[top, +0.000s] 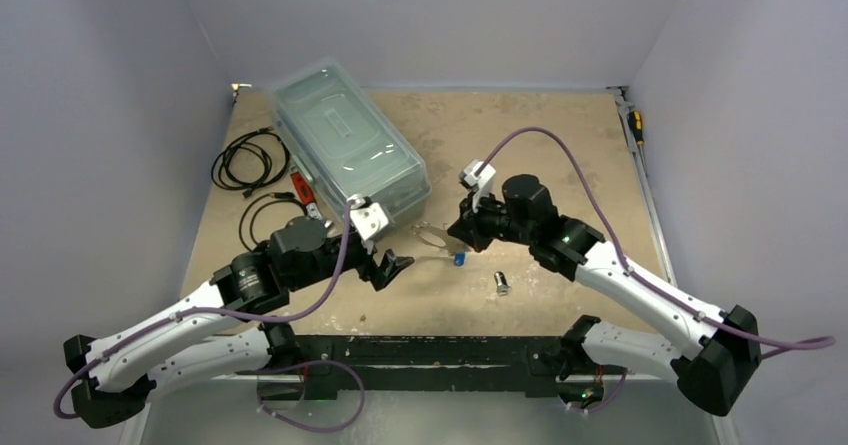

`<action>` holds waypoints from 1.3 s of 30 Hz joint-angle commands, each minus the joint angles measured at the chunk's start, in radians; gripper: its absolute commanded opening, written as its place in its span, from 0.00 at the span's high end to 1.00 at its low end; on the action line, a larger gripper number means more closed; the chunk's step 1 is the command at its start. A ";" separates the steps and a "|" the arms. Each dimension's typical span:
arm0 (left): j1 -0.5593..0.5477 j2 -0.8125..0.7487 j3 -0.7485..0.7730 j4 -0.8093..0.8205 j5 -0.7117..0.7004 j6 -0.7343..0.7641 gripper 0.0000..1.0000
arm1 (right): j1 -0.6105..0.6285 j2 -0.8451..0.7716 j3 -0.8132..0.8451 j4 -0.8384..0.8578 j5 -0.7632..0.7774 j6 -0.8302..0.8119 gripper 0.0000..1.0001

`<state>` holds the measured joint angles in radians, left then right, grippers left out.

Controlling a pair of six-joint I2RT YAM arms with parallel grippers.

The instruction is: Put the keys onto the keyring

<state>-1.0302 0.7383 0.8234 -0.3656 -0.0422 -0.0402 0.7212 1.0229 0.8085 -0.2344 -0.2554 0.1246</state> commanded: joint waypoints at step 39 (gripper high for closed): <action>0.171 -0.111 -0.057 0.150 0.472 -0.030 0.38 | 0.293 0.004 0.308 -0.180 -0.223 -0.475 1.00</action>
<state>-0.8650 0.6308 0.7719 -0.2581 0.3939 -0.0517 1.0096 1.0626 1.0508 -0.4343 -0.4007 -0.3313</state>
